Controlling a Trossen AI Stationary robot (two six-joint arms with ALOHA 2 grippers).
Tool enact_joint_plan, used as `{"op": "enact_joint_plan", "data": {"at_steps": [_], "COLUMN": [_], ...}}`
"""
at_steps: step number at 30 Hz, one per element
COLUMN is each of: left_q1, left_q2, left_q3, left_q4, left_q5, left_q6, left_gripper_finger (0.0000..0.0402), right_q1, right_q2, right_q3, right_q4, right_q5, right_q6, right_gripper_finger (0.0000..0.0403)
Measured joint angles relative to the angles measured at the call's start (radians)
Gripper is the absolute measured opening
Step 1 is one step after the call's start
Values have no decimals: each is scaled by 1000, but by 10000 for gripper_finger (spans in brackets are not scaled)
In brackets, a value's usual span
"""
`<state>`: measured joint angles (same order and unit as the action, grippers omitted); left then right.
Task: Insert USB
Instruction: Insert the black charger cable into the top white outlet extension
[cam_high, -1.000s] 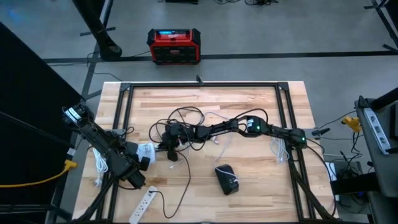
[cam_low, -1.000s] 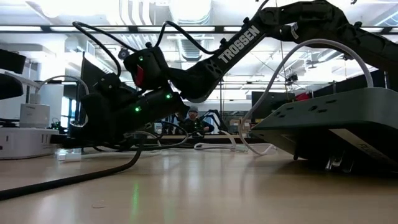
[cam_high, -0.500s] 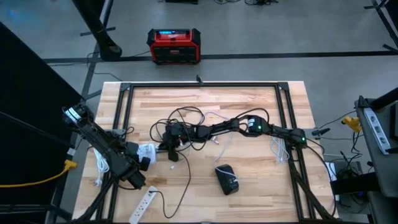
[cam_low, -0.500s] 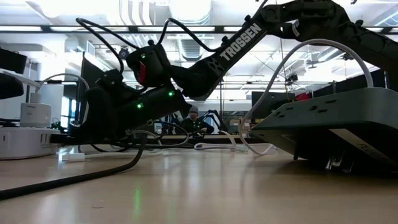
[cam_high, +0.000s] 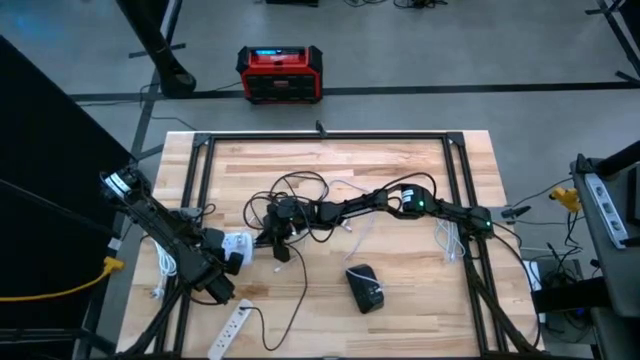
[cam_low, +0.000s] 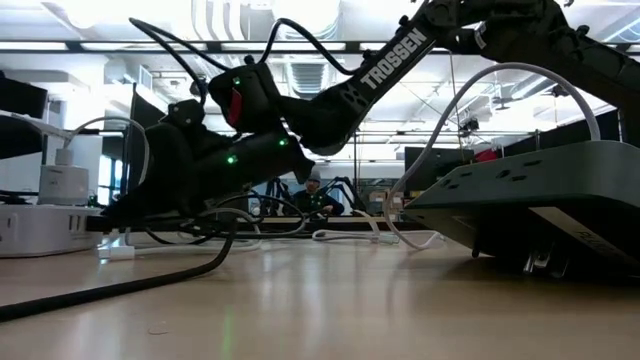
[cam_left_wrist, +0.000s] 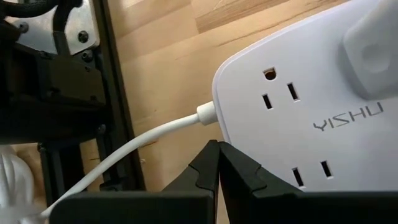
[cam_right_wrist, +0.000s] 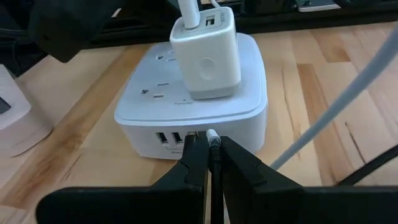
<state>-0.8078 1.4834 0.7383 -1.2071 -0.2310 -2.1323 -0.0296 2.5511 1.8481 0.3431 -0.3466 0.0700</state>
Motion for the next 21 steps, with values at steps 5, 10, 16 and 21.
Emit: {"op": "enact_joint_plan", "data": {"at_steps": [5, 10, 16, 21], "left_q1": [0, 1, 1, 1], "left_q2": [0, 0, 1, 1], "left_q3": [0, 0, 0, 0], "left_q4": [9, 12, 12, 12], "left_q5": [-6, -5, -1, 5], "left_q6": [0, 4, 4, 4], "left_gripper_finger": [0, 0, 0, 0], "right_q1": [-6, -11, -52, -74], "right_q2": [-20, -44, -80, -93], "right_q3": [-21, -48, -182, -301], "right_q4": [-7, 5, 170, 378], "right_q5": [4, 5, -42, -49], "right_q6": [-8, -17, 44, 95], "right_gripper_finger": [14, 14, 14, 14]}}
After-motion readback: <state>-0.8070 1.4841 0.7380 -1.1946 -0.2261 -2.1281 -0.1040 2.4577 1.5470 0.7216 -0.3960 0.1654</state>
